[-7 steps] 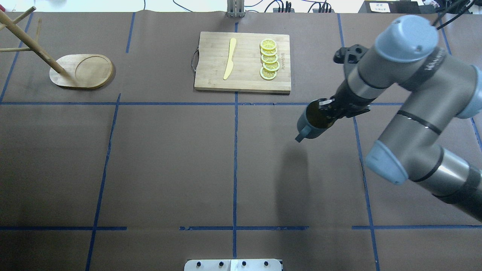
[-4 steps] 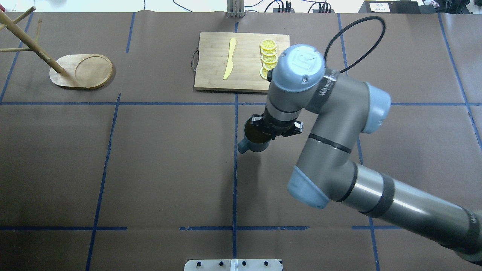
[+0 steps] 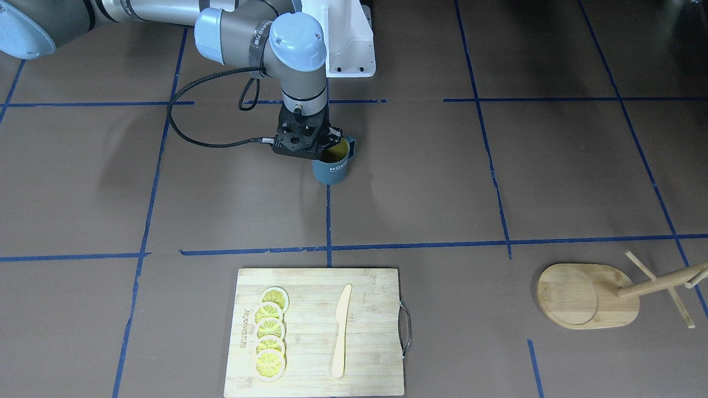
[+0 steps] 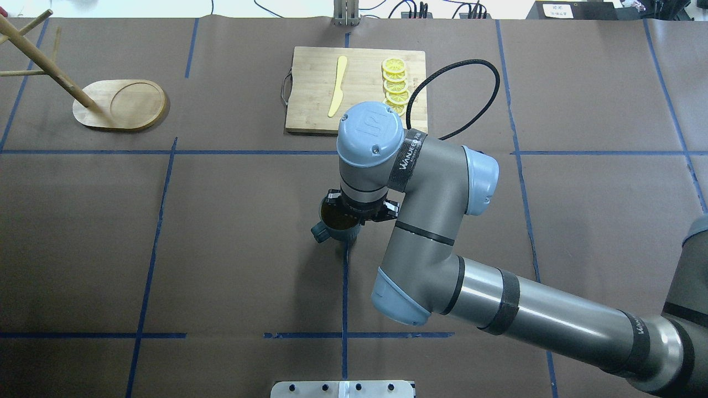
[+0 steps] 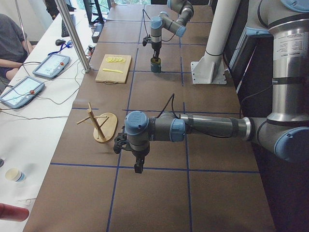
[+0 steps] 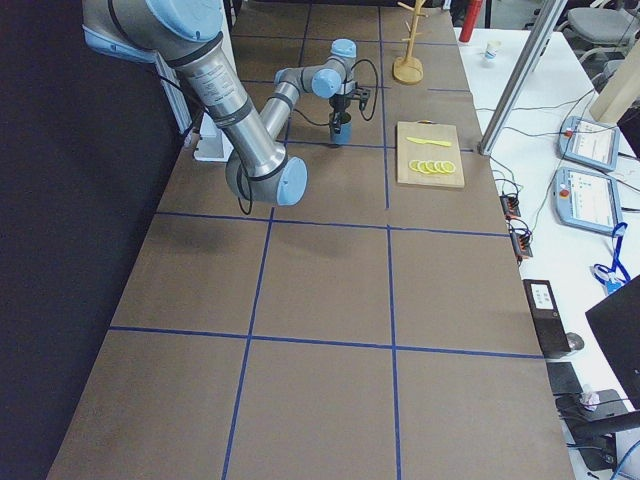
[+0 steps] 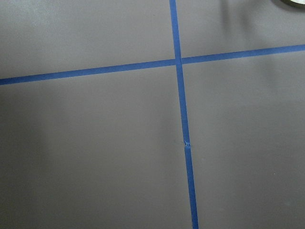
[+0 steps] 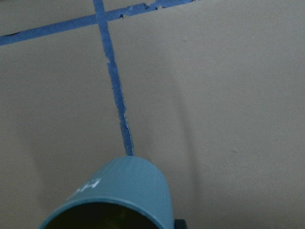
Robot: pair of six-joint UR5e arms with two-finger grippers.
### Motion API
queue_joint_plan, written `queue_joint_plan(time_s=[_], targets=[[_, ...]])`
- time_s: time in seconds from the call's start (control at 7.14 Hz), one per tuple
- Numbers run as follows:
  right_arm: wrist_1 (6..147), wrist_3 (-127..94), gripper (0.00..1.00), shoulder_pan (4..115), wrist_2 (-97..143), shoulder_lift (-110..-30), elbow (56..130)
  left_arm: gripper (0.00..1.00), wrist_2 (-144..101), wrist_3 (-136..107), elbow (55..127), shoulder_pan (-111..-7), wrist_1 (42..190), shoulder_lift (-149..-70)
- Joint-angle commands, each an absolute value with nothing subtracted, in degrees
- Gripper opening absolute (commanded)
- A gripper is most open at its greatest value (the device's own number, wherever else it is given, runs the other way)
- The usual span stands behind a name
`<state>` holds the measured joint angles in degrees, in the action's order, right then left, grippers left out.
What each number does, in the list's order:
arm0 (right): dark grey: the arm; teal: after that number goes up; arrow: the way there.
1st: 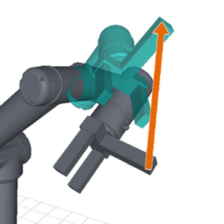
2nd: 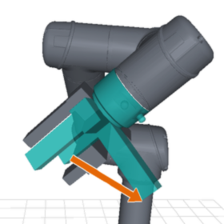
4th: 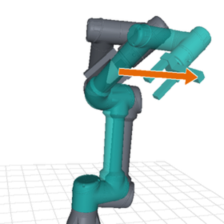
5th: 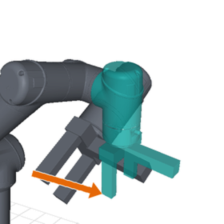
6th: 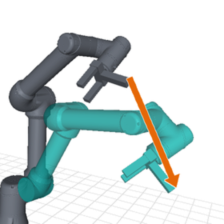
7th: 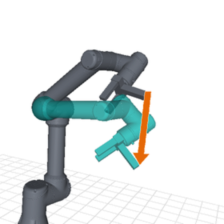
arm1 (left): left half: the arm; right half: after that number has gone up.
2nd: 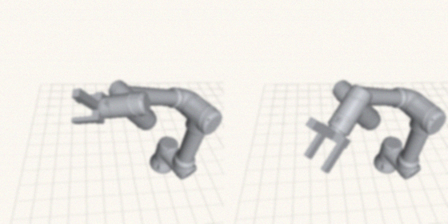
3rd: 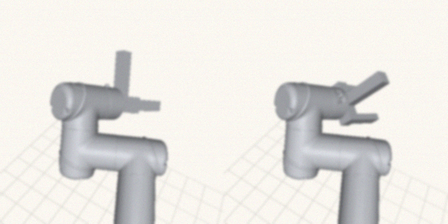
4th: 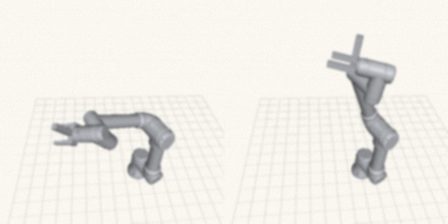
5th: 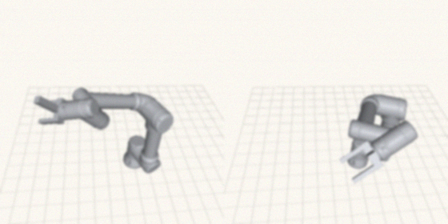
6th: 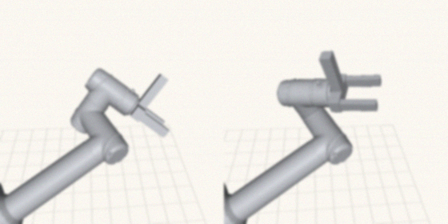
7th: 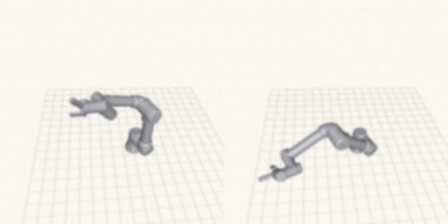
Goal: Hang cup on storage rack
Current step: 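Carry the teal mug with the right gripper toward the table center and set it upright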
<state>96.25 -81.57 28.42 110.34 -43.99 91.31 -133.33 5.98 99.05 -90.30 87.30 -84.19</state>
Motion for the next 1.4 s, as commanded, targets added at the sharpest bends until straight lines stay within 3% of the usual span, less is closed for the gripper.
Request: queue_joint_plan(time_s=[0.0,0.14,0.28,0.7,1.26], targets=[[94.2,-81.7,0.11,28.3,110.3,-43.9,89.8,1.0,-133.3,6.0,99.1,-90.3,87.4,-84.2],[94.2,-81.8,0.78,28.3,110.2,-43.9,90.0,1.0,-133.3,6.0,99.1,-90.3,87.4,-84.2],[94.2,-81.8,0.99,27.9,109.5,-44.4,90.0,1.0,-133.3,6.0,99.1,-90.3,87.4,-84.2],[94.7,-81.5,1.0,28.6,109.7,-44.1,92.9,1.0,-133.3,6.0,99.1,-90.3,87.4,-84.2],[104.8,-63.9,1.0,40.0,115.1,-46.6,102.2,1.0,-133.2,6.0,100.9,-90.3,87.5,-84.2]])
